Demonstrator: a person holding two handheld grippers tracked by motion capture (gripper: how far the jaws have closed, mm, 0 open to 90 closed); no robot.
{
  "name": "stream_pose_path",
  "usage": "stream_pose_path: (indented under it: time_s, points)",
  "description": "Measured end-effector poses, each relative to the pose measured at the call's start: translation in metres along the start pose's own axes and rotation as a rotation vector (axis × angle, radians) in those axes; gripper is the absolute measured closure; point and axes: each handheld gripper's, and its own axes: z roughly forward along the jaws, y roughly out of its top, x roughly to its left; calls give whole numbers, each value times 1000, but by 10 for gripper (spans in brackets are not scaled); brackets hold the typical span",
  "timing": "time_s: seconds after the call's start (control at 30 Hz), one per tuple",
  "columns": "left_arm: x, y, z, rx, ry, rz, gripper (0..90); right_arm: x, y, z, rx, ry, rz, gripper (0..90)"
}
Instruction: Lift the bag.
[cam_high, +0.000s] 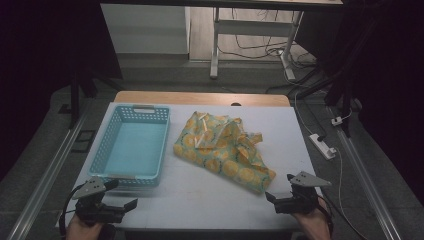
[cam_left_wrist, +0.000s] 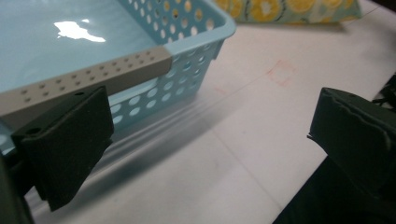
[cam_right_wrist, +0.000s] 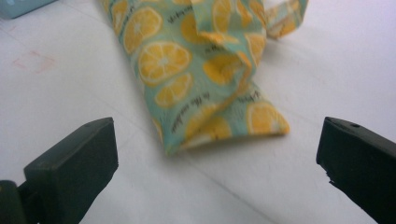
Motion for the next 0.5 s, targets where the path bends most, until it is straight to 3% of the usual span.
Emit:
stream_pose_path:
  time_s: [0.13, 0.27, 0.4, 0.5]
  points:
    - [2, -4, 3, 31, 24, 6, 0, -4, -10, -2, 30, -6, 21, 0]
    - [5, -8, 4, 66, 74, 8, 0, -5, -18, -3, 66, -2, 35, 0]
    - [10, -12, 5, 104, 103, -16, 0, -4, -25, -4, 98, 10, 51, 0]
    - [13, -13, 4, 100, 101, -47, 0, -4, -30, -3, 123, 20, 64, 0]
